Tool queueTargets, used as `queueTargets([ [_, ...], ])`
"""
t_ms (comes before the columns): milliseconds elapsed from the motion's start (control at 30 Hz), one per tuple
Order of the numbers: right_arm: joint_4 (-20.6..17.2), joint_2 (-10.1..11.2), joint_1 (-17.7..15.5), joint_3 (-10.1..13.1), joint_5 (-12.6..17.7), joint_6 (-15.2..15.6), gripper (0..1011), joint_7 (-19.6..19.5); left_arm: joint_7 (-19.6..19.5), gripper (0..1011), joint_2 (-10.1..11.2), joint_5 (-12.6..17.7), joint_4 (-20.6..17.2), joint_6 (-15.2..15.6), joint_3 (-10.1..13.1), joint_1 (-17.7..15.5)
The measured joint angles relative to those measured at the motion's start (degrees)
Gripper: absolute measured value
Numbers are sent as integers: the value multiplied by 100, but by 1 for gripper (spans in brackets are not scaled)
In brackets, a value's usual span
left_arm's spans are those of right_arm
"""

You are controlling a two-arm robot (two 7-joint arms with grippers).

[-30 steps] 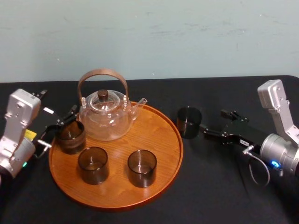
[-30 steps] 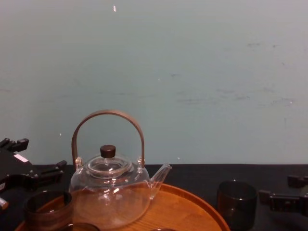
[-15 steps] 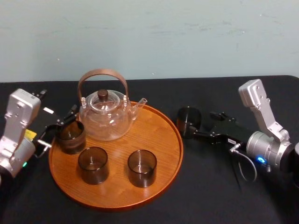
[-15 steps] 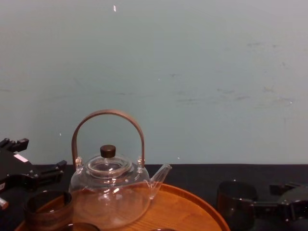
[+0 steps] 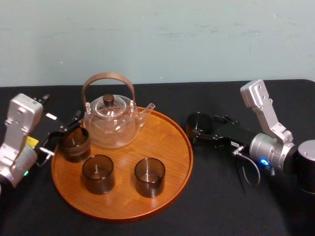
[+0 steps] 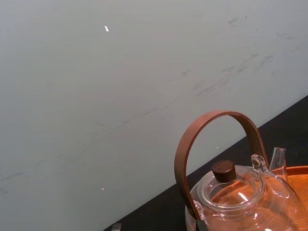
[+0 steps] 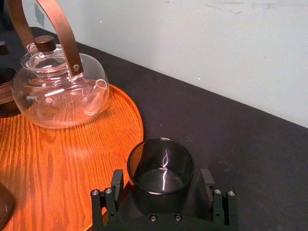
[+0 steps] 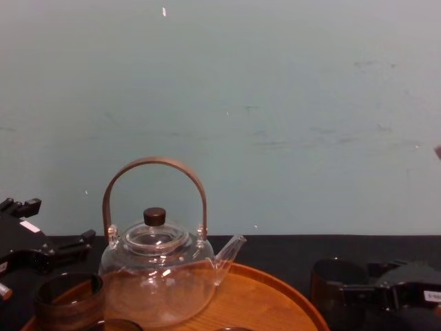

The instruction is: Pick up the glass from the table and place it on the tray.

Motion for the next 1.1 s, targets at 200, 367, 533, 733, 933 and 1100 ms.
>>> queueTargets([
  [200,176,-122,133,-33,-55,4,1002,48,0,1001,0,0,0,0,0,0],
  [367,301,-192,213,-43,-91,17,1002,52,0,1001,0,0,0,0,0,0],
  [533,447,-273,288,-47,-141,17,1003,26,0,1002,0,0,0,0,0,0],
  [733,585,-351,357,-36,-199,9,1003,-17,0,1001,0,0,0,0,0,0],
  [933,638,-388,380,-34,-273,-19,1003,-53,0,1001,0,0,0,0,0,0],
  [1100,635,-385,379,-34,-272,-19,1002,-53,0,1001,0,0,0,0,0,0],
])
